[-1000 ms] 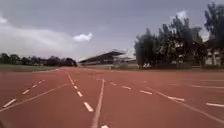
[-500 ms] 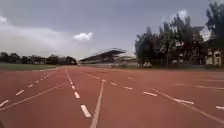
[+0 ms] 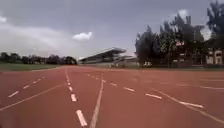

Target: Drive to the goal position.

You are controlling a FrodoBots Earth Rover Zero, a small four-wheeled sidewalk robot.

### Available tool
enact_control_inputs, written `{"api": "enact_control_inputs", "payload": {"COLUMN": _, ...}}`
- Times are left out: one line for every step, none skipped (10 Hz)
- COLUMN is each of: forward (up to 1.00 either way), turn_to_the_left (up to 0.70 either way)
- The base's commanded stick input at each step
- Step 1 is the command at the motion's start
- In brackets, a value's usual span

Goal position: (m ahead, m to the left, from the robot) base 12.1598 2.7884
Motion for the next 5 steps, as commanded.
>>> {"api": "enact_control_inputs", "payload": {"forward": 0.45, "turn_to_the_left": 0.00}}
{"api": "enact_control_inputs", "payload": {"forward": 0.45, "turn_to_the_left": 0.00}}
{"api": "enact_control_inputs", "payload": {"forward": 0.45, "turn_to_the_left": 0.00}}
{"api": "enact_control_inputs", "payload": {"forward": 0.45, "turn_to_the_left": 0.00}}
{"api": "enact_control_inputs", "payload": {"forward": 0.45, "turn_to_the_left": 0.00}}
